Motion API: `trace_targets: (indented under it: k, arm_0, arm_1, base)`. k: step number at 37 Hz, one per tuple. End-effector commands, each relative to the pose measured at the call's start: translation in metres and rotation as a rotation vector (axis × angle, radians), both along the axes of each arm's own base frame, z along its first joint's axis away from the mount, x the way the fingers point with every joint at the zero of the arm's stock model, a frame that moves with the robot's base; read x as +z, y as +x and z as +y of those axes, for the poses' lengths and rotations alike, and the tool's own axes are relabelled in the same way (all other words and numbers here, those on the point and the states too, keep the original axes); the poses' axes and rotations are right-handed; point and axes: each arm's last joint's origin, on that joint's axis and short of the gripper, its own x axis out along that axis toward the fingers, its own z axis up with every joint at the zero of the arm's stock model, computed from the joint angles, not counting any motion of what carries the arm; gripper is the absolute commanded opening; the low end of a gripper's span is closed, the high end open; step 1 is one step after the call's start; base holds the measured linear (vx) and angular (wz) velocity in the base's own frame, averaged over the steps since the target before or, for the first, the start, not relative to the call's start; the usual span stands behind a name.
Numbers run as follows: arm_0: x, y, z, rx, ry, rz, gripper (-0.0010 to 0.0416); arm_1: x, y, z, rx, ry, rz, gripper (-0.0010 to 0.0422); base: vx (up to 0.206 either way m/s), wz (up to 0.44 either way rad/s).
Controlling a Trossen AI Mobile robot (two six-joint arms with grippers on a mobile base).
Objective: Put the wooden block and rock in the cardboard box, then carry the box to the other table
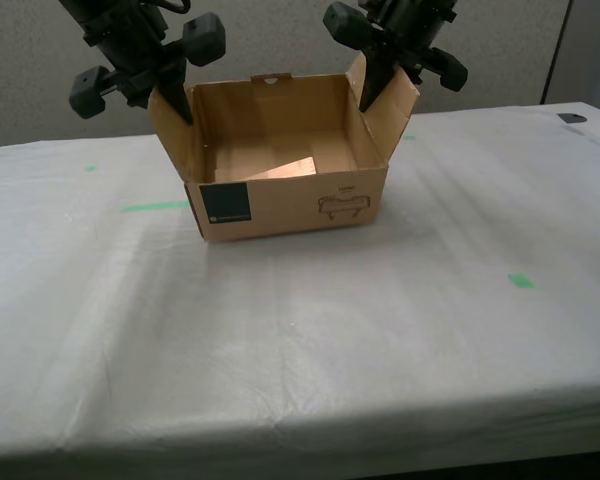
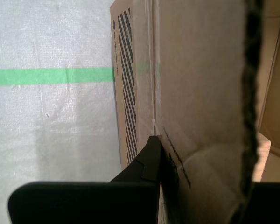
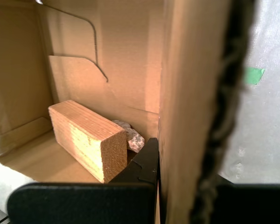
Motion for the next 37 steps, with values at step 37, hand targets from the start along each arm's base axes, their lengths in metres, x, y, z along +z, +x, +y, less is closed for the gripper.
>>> trace_targets:
  k: [37]
  arm_0:
    - [0.0006, -0.0003, -0.0001, 0.001, -0.018, -0.009, 0.0161]
  arm_1:
    - [0.0042, -0.0009, 0.0003, -0.017, -0.013, -0.014, 0.0000]
  base:
    - [0.000, 0.000]
